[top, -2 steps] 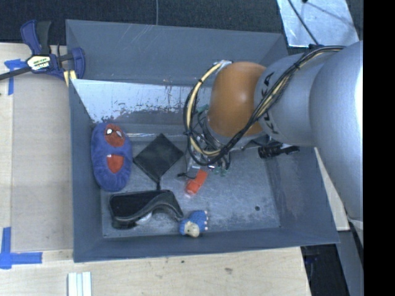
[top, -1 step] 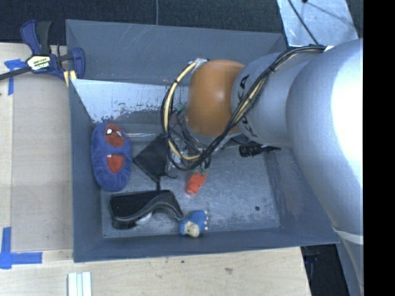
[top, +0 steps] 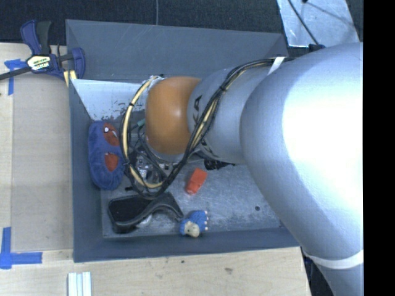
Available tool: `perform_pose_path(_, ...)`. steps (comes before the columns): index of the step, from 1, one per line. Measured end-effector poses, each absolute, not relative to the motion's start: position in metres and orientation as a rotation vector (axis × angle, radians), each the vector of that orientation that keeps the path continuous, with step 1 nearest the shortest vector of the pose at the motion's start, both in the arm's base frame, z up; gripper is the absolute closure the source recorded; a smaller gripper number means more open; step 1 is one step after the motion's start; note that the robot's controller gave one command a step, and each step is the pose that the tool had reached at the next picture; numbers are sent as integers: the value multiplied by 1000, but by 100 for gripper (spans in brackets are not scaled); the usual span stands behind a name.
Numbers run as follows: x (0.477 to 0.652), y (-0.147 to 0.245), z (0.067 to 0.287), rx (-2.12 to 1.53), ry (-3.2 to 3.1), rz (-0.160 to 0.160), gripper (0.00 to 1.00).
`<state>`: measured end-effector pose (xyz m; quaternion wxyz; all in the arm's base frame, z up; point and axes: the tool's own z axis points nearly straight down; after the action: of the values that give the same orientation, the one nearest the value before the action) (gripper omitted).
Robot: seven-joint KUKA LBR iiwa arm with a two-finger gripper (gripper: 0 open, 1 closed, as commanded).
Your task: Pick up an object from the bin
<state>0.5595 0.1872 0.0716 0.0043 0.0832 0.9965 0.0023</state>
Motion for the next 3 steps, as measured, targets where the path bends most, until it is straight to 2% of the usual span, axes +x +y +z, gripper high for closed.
perform_pose_path(1, 542, 227, 97, 118, 3134, 4, 100)
perform_pose_path(2, 545, 225, 98, 124, 3127, 6, 0)
perform_pose_path(3, 542, 224, 95, 124, 3135, 2, 100)
